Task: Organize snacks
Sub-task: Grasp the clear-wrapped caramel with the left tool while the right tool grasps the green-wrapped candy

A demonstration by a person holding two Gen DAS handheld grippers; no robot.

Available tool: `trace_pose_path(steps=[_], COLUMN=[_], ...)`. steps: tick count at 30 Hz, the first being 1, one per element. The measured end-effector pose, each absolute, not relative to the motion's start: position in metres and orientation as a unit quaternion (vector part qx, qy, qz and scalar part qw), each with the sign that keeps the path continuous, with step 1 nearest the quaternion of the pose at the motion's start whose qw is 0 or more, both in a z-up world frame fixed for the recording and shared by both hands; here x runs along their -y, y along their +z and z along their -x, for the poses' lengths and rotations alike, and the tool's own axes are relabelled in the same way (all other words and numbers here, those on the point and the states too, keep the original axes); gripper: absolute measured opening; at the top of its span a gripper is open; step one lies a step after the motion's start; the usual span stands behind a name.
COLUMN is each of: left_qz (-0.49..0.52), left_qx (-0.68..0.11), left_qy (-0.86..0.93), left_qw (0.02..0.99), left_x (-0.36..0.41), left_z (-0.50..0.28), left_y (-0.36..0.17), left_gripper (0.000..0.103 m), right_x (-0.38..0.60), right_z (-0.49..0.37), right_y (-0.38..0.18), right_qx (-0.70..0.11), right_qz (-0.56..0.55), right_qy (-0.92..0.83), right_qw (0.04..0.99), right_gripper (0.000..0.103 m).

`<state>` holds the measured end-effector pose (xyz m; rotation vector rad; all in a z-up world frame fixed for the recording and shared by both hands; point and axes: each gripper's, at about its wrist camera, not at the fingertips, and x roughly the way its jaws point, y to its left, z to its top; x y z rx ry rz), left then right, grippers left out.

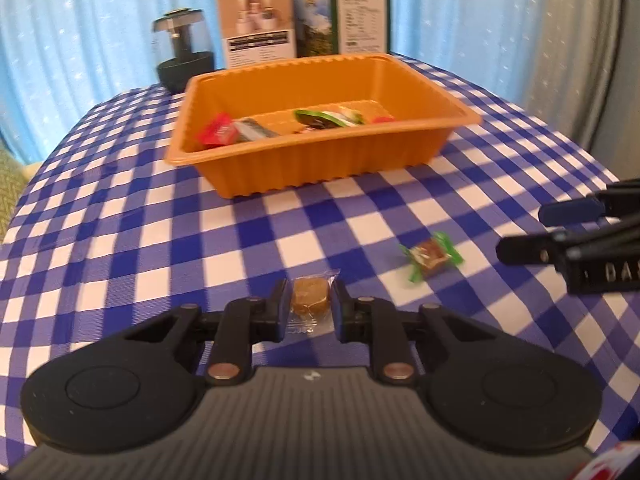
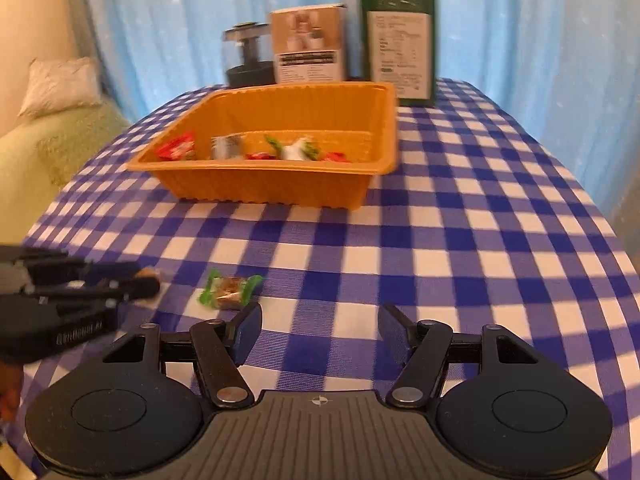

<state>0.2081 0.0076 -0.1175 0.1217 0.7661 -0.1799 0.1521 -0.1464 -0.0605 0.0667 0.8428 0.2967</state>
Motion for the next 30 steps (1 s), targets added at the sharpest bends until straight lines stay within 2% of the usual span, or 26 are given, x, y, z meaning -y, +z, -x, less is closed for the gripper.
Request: trace_pose_path(steps=[12, 19, 21, 25, 30], left_qz=[-0.043, -0.042, -0.043, -0.044, -0.045], left_qx=[-0.383, -0.386, -0.386, -0.386, -0.385], left_qy=[-0.065, -0.057, -0.056, -0.057, -0.057], left_qw=[0.921, 0.92, 0.92, 0.92, 0.92], left_x=[-0.024, -0.024, -0.024, -0.023, -0.022], left_z=[-0.209, -0.21, -0.211, -0.211, -0.212], left_y=[-0.121, -0.124, -0.124, -0.125, -0.125], left_gripper=[0.019, 0.022, 0.024, 0.027, 0.03], right_x=[0.094, 0.093, 0.093, 0.09, 0.089], right_z=[-0.164, -0.182, -0.187, -0.188, -0.188], right_y=[-0.082, -0.09, -0.091, -0.089, -0.088], right_qx=[-0.377, -0.371, -0.372, -0.371, -0.382], right_qz=[0.176, 0.181, 0.173, 0.168, 0.144], right_qy=[0.264, 0.28, 0.286, 0.292, 0.302], right_qw=[0.87, 0.867, 0.866, 0.865, 0.862], right_gripper=[0.065, 0.063, 0.056, 0.051, 0.032])
